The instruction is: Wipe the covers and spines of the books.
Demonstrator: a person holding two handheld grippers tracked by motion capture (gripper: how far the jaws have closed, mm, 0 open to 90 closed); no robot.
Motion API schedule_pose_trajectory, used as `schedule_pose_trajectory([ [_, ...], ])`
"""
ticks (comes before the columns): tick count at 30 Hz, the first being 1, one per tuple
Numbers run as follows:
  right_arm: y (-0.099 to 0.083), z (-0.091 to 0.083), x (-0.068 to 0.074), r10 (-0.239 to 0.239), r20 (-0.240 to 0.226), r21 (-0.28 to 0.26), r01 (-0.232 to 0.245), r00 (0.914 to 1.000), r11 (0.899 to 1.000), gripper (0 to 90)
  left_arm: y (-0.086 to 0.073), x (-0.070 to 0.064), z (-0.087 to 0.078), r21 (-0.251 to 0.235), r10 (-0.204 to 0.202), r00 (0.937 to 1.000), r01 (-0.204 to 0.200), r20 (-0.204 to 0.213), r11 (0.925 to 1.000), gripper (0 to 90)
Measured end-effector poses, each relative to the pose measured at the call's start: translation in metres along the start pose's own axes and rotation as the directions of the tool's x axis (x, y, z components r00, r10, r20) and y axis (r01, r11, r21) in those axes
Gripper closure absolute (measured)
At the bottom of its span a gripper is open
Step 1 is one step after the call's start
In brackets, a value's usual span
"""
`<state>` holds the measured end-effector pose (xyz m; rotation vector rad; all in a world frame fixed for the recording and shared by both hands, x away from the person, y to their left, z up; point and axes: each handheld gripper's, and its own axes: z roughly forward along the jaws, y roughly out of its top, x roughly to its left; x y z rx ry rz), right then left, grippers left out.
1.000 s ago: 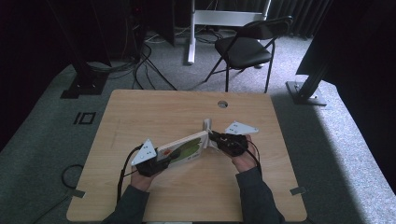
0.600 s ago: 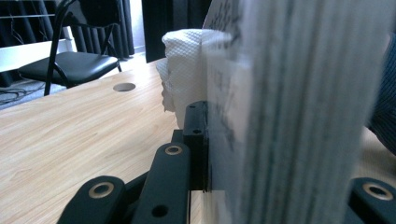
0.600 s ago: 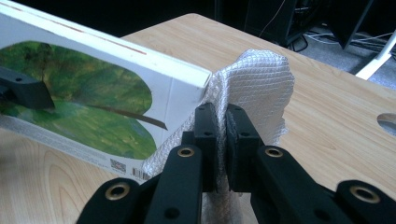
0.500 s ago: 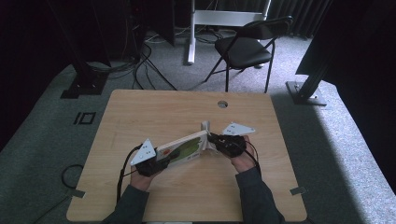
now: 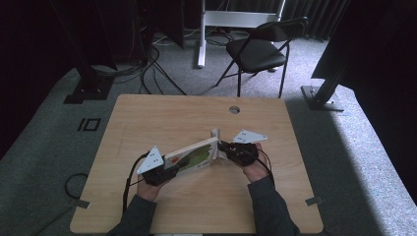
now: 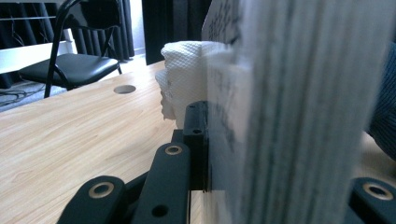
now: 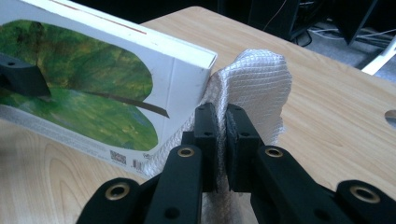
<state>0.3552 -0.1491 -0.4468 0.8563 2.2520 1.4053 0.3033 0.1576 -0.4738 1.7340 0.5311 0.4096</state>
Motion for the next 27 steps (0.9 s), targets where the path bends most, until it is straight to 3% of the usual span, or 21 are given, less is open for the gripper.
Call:
schedule_pose_trajectory([
  [12,0.0047,-0.0101,-0.0011,0.004,0.012,-0.046,-0.003,0.9999,0.999,84.7,-0.0011,0.0000,0.0015,0.009,0.001,1.0000,-0.001,0.007,1.0000,78.1],
  [27,0.0014,-0.0032,0.0002,0.001,0.000,-0.015,-0.001,1.0000,1.000,84.8,0.0001,-0.0002,0.0000,0.009,0.004,1.0000,-0.004,-0.001,1.0000,78.0],
])
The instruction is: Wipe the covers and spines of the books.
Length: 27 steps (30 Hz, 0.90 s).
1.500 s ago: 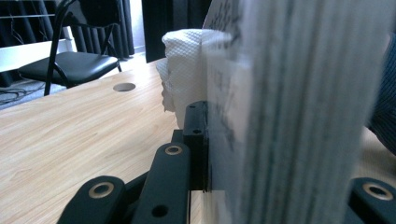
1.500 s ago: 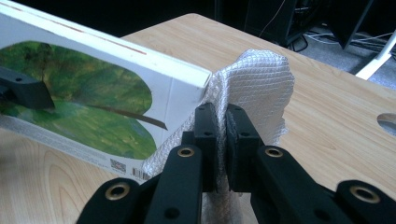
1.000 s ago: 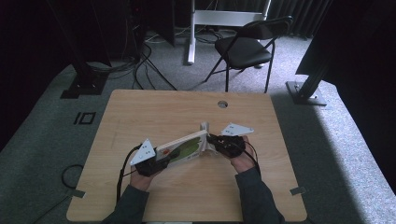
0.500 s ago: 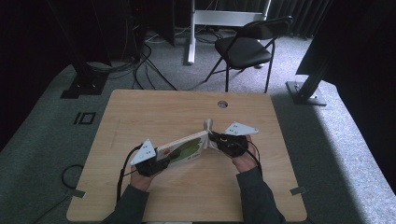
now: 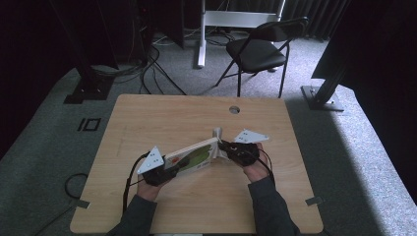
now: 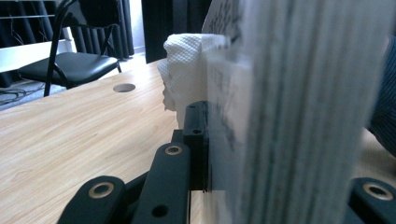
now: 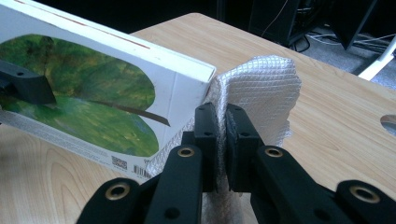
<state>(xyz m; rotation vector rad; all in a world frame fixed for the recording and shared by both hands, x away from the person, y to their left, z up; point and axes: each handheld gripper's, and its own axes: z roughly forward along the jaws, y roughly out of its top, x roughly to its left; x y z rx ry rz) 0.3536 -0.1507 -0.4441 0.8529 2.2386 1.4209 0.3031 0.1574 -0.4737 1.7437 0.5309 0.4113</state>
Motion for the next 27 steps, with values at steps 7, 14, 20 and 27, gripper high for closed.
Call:
schedule_pose_trajectory([
  [7,-0.003,0.005,0.001,-0.004,-0.005,0.024,0.004,1.0000,1.000,84.8,0.000,0.000,-0.001,-0.007,-0.007,1.0000,0.007,-0.001,1.0000,78.1],
  [14,-0.005,0.009,0.003,-0.005,-0.011,0.038,0.006,0.9999,0.999,84.8,0.001,0.001,-0.002,-0.011,-0.006,1.0000,0.006,-0.002,0.9999,78.1],
  [20,-0.007,0.014,0.004,-0.011,-0.020,0.057,0.012,0.9997,0.998,84.8,0.003,0.002,-0.004,-0.019,-0.004,1.0000,0.004,-0.006,0.9998,78.1],
  [27,-0.008,0.017,0.006,-0.014,-0.028,0.066,0.016,0.9995,0.998,84.8,0.005,0.002,-0.006,-0.026,-0.005,1.0000,0.004,-0.008,0.9997,78.1],
])
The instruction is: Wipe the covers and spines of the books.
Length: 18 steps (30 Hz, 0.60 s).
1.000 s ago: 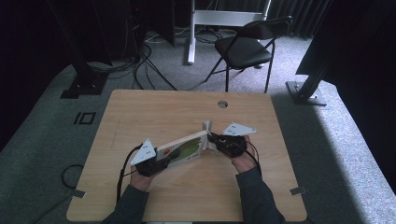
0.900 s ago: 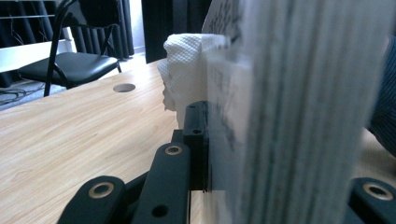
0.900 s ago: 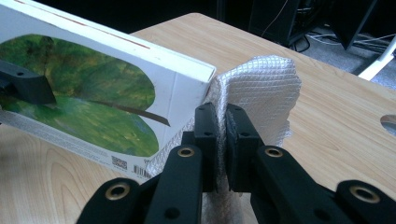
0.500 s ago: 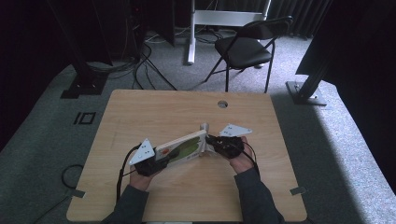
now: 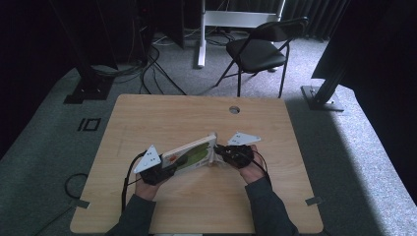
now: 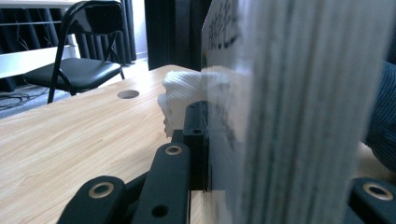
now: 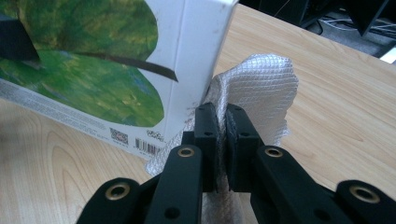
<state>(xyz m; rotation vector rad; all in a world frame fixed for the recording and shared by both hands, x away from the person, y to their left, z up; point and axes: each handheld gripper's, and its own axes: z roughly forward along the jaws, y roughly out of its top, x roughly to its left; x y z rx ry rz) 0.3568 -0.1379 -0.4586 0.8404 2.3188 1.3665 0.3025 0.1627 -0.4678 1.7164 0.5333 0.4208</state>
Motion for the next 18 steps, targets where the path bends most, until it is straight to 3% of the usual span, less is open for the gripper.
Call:
schedule_pose_trajectory([
  [18,-0.0042,0.0056,0.0024,-0.005,-0.018,0.025,0.006,0.9998,1.000,84.7,0.0019,0.0014,-0.0022,-0.009,-0.006,0.9999,0.006,-0.012,0.9999,78.1],
])
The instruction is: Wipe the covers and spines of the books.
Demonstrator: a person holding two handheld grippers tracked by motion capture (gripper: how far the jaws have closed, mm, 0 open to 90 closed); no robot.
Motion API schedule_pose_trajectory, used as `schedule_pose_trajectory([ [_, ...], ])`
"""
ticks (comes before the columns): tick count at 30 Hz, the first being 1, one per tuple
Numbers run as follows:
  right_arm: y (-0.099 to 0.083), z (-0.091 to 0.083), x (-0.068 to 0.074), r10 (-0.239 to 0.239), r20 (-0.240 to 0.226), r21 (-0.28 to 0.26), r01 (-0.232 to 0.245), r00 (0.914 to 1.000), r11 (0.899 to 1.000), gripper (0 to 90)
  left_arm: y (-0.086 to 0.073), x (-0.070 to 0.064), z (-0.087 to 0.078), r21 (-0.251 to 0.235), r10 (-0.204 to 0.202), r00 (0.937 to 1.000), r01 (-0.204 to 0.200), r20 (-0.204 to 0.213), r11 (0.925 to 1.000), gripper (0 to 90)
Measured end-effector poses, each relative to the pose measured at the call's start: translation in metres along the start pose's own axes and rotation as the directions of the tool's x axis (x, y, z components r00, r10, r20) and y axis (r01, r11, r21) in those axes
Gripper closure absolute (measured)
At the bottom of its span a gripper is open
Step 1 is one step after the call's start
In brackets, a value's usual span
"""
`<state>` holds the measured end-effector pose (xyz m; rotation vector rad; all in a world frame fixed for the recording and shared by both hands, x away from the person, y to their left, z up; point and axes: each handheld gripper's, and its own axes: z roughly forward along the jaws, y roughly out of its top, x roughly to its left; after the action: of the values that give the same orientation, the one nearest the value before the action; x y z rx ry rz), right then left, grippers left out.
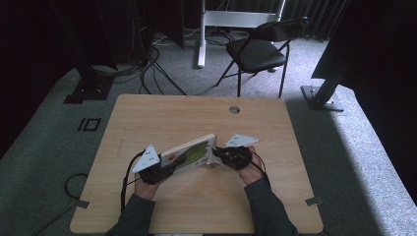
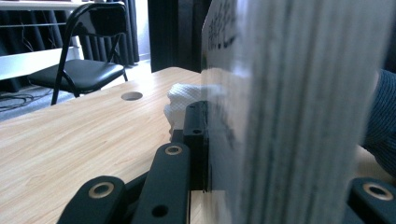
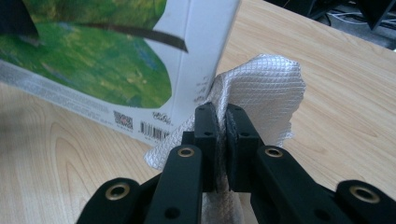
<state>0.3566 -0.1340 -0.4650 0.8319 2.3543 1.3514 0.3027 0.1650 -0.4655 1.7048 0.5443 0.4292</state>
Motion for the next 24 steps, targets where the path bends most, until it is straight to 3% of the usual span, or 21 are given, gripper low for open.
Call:
schedule_pose_trajectory([
  [24,-0.009,0.013,0.003,-0.009,-0.028,0.055,0.010,0.9996,0.998,84.7,0.003,0.005,-0.003,-0.009,-0.020,0.9998,0.020,0.002,0.9998,78.0],
])
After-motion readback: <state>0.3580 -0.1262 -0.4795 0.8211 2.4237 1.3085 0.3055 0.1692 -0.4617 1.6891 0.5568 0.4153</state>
